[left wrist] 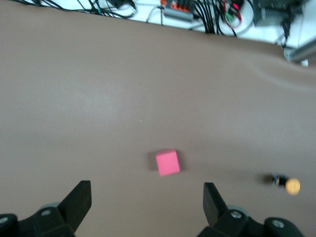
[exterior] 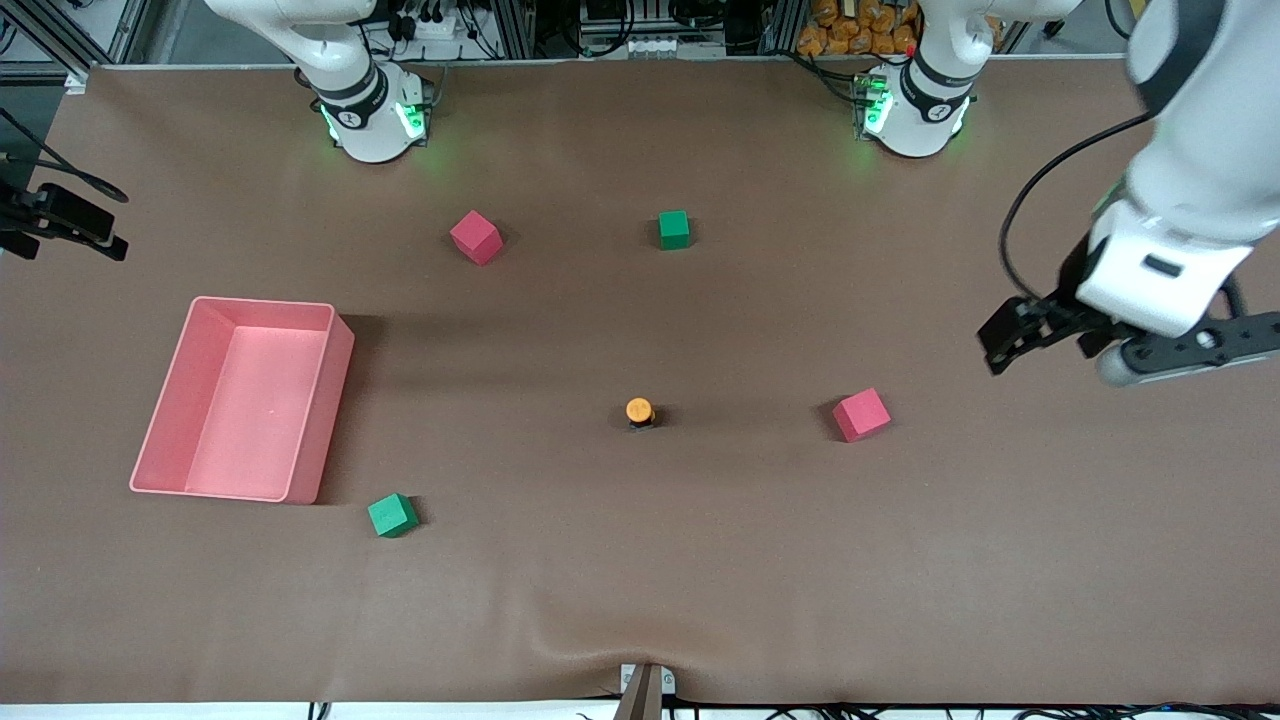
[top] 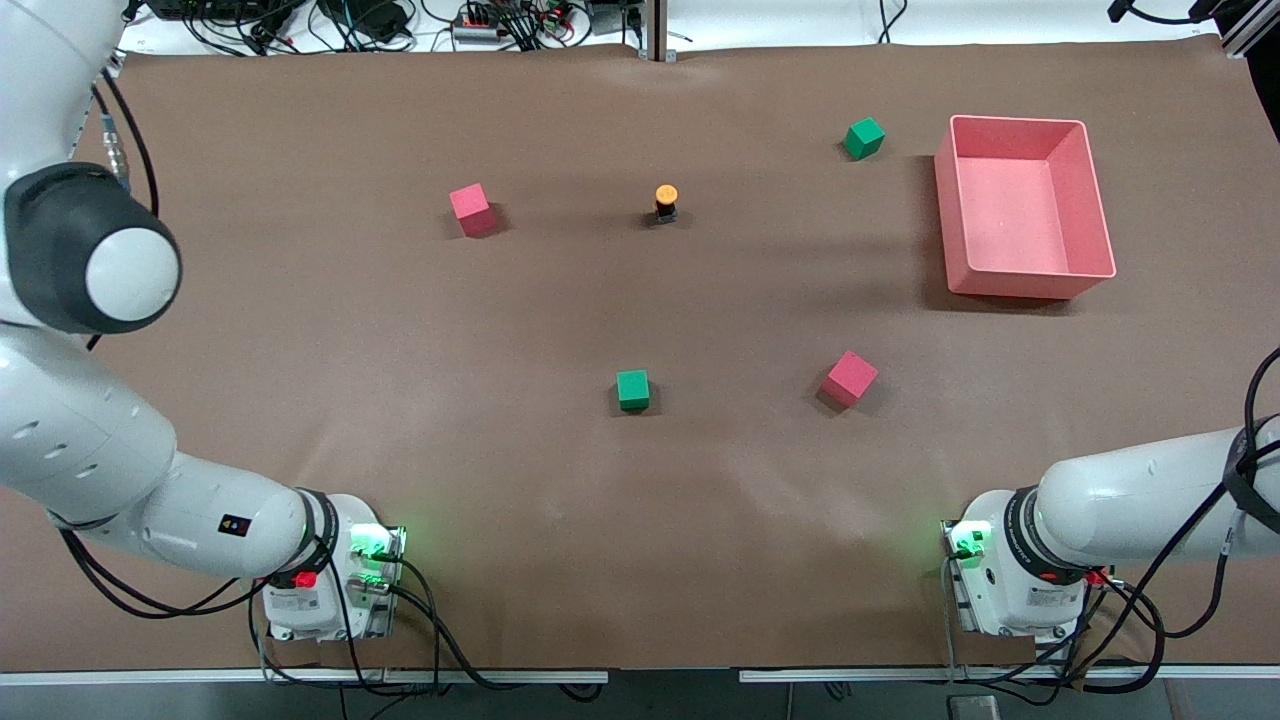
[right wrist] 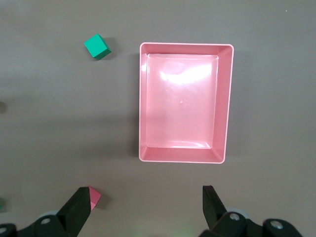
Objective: Place and upright button with both arms
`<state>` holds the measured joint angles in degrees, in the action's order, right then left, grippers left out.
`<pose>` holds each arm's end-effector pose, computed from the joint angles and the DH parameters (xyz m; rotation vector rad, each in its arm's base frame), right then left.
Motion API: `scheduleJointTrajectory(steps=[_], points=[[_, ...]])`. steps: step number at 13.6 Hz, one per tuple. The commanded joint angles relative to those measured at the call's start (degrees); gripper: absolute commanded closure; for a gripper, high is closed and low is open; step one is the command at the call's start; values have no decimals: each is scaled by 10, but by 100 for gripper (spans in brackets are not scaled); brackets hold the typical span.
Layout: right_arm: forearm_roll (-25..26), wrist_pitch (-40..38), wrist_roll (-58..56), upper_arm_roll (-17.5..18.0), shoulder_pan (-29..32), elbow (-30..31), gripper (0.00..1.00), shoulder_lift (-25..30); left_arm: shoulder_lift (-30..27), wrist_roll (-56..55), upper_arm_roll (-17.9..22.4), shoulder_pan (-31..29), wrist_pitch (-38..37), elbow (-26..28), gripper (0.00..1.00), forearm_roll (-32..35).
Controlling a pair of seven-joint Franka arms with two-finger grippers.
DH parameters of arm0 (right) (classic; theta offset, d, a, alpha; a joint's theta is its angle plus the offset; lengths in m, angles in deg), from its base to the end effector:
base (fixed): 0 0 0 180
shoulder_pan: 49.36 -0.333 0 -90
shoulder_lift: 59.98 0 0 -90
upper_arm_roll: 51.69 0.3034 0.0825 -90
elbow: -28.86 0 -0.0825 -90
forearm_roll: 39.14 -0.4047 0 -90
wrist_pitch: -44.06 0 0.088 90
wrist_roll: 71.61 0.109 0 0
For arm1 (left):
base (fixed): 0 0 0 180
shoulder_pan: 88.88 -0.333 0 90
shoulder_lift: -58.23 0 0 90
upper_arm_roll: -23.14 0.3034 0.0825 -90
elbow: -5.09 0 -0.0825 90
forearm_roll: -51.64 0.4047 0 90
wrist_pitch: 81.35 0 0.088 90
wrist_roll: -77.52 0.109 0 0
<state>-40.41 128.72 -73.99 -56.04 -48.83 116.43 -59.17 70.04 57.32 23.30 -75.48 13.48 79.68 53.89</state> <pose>0.5597 -0.0455 0.6306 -3.1150 0.0653 0.0548 0.6283 -0.1440 0.6260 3.1226 0.1891 0.2388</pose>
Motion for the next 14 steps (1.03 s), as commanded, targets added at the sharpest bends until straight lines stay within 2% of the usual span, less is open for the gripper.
scheduleJointTrajectory(steps=[1,3,8,14], points=[[0,-3,2,6,8,-7,0,-2,-60,72,6,-23,-35,51,0,-32],[0,-3,2,6,9,-7,0,-2,-84,116,6,-39,-65,66,0,-33],[0,-2,2,6,8,-7,0,-2,-171,206,5,-79,-71,176,0,-39],[0,-2,2,6,8,-7,0,-2,-184,217,4,-80,-80,201,0,-31]])
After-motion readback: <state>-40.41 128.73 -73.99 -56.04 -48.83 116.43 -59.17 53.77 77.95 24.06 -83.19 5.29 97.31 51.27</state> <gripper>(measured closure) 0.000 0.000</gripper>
